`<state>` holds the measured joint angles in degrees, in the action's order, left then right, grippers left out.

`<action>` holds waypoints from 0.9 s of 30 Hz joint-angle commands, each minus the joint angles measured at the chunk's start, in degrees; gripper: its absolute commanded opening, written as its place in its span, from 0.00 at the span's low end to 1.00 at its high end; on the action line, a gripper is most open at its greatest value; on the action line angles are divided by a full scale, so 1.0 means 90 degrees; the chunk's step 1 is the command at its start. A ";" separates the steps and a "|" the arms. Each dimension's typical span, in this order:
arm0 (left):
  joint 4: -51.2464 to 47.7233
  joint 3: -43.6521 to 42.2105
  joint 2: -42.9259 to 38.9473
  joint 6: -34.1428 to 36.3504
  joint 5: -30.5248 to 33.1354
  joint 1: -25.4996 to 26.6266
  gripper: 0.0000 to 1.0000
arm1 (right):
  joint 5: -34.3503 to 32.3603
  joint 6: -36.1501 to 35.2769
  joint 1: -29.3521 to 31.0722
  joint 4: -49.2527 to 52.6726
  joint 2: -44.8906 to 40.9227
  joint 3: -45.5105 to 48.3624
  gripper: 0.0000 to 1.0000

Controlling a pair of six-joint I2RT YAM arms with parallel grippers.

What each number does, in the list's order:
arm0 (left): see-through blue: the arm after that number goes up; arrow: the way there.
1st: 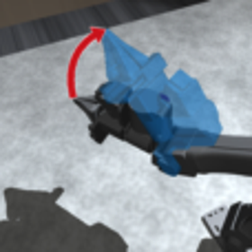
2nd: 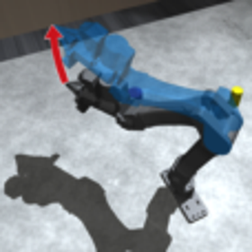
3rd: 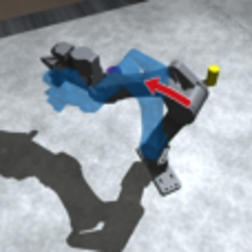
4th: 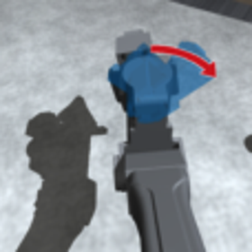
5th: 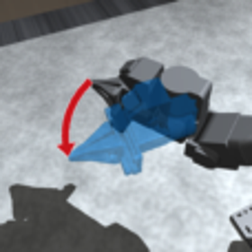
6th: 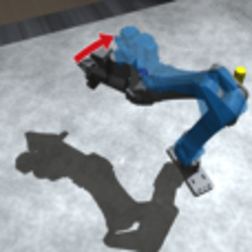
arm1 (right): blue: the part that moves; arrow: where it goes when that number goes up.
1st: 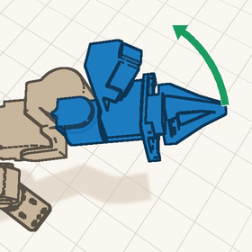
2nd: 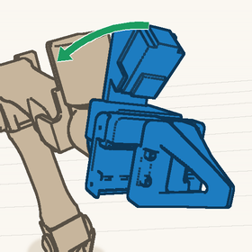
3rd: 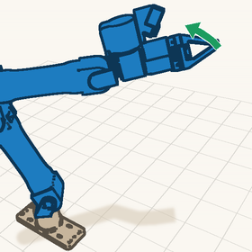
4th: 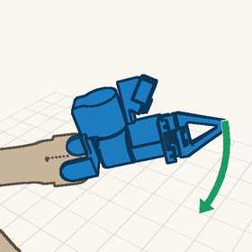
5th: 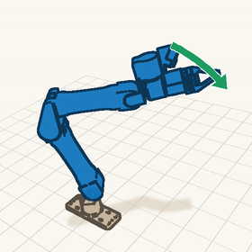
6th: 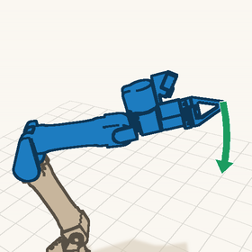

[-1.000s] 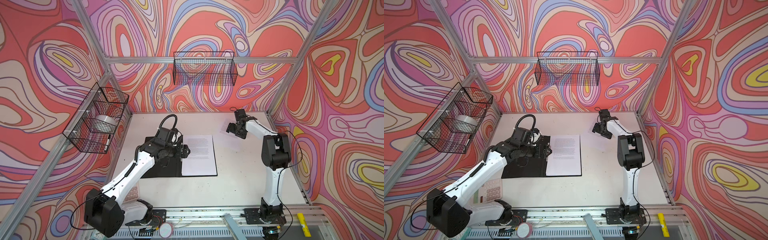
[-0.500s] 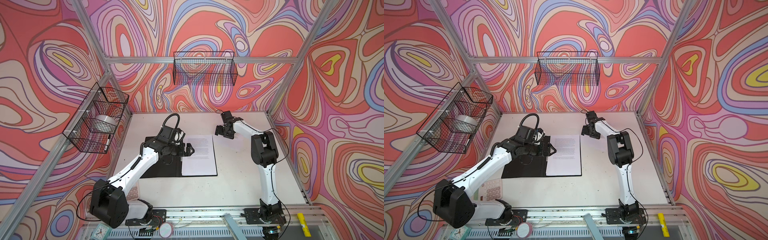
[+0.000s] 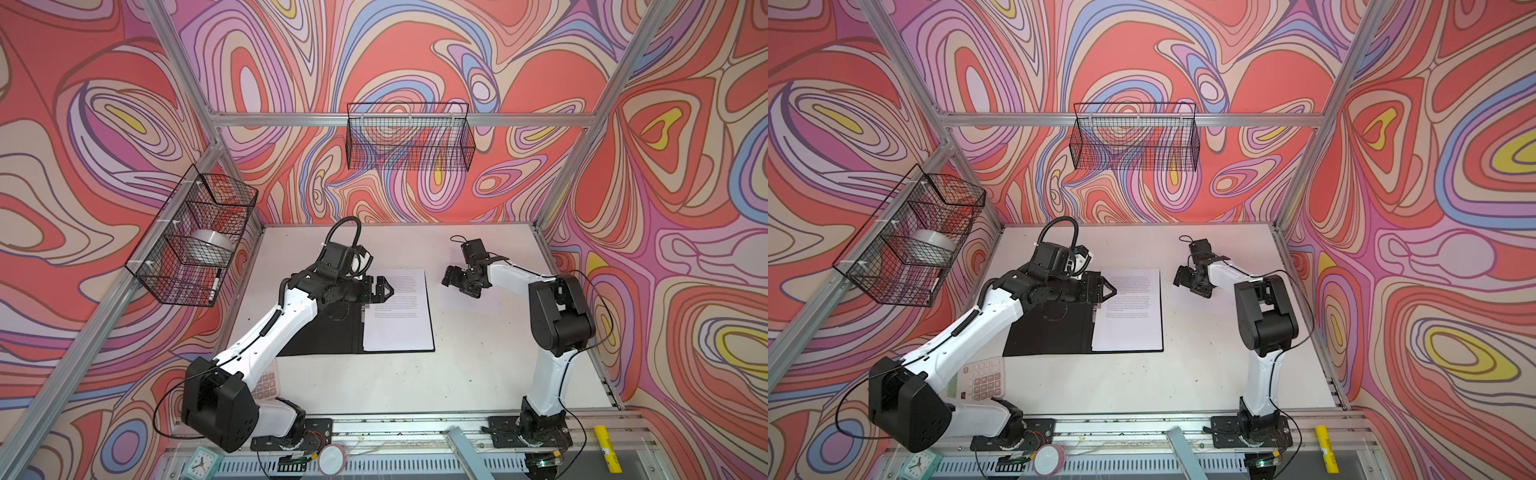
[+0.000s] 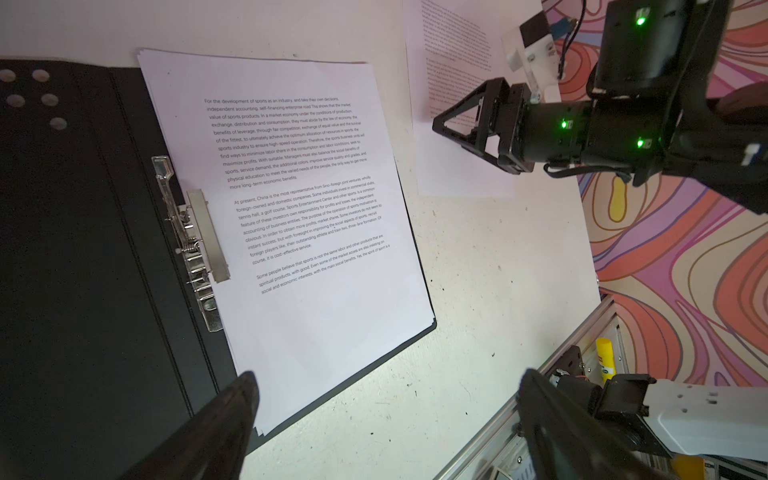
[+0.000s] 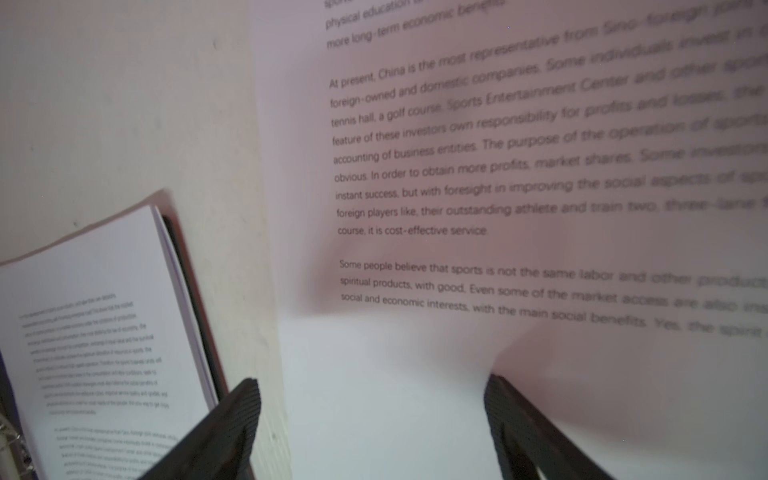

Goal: Put the files into the folder

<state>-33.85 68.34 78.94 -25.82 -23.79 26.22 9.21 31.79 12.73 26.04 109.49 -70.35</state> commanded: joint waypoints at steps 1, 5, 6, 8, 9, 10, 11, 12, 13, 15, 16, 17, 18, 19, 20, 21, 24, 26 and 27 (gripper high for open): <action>-0.0259 0.0352 0.0186 0.0101 0.0120 0.0254 0.97 | 0.0521 0.0321 0.0022 0.0312 -0.0318 0.1196 0.90; -0.0264 0.0615 0.0343 0.0051 0.0200 0.0628 0.96 | 0.0935 0.0545 -0.0040 0.0066 -0.1278 0.2285 0.90; -0.0271 0.0688 0.0395 0.0050 0.0231 0.0745 0.96 | 0.0967 0.0583 -0.0051 0.0046 -0.1515 0.2463 0.90; -0.0282 0.0807 0.0490 0.0028 0.0309 0.0932 0.96 | 0.0930 0.0564 -0.0077 0.0130 -0.1831 0.2548 0.91; -0.0241 0.0848 0.0540 -0.0022 0.0326 0.1020 0.96 | 0.0933 0.0543 -0.0108 0.0268 -0.1925 0.2448 0.91; -0.0189 0.0895 0.0604 -0.0076 0.0279 0.1108 0.96 | 0.0953 0.0522 -0.0138 0.0375 -0.1985 0.2301 0.91; -0.0152 0.0956 0.0672 -0.0107 0.0244 0.1186 0.96 | 0.0967 0.0489 -0.0152 0.0427 -0.2024 0.2159 0.92; -0.0141 0.1044 0.0757 -0.0134 0.0251 0.1287 0.96 | 0.0960 0.0454 -0.0200 0.0444 -0.2056 0.1974 0.92; -0.0114 0.1127 0.0850 -0.0168 0.0279 0.1390 0.96 | 0.0933 0.0412 -0.0297 0.0447 -0.2037 0.1761 0.93; -0.0043 0.1272 0.1056 -0.0243 0.0247 0.1574 0.96 | 0.0861 0.0394 -0.0689 0.0480 -0.1919 0.1408 0.94; -0.0023 0.1374 0.1181 -0.0274 0.0230 0.1676 0.96 | 0.0888 0.0393 -0.0977 0.0363 -0.1821 0.1312 0.94; 0.0001 0.1455 0.1305 -0.0293 0.0212 0.1770 0.96 | 0.0880 0.0402 -0.1230 0.0237 -0.1702 0.1263 0.94; 0.0058 0.1537 0.1451 -0.0327 0.0182 0.1900 0.96 | 0.0876 0.0410 -0.1505 0.0163 -0.1529 0.1165 0.94; 0.0145 0.1605 0.1633 -0.0376 0.0119 0.2031 0.96 | 0.0886 0.0408 -0.1760 0.0103 -0.1366 0.1033 0.94; 0.0218 0.1670 0.1796 -0.0415 0.0055 0.2136 0.96 | 0.0837 0.0428 -0.1892 0.0050 -0.1238 0.0924 0.93; 0.0300 0.1772 0.1984 -0.0457 0.0024 0.2256 0.96 | 0.0777 0.0484 -0.1999 0.0041 -0.1141 0.0810 0.93; 0.0469 0.2132 0.2587 -0.0545 -0.0006 0.2592 0.95 | 0.0649 0.0606 -0.2207 0.0042 -0.1159 0.0747 0.93; 0.0614 0.2371 0.2986 -0.0593 -0.0035 0.2779 0.95 | 0.0632 0.0664 -0.2310 -0.0042 -0.1352 0.0881 0.93; 0.0700 0.2509 0.3217 -0.0643 -0.0083 0.2862 0.95 | 0.0585 0.0663 -0.2355 -0.0033 -0.1459 0.0927 0.93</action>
<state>-30.30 88.05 104.03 -30.06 -23.27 50.24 15.75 36.80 -7.94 26.20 98.85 -62.67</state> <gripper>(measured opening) 0.953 0.928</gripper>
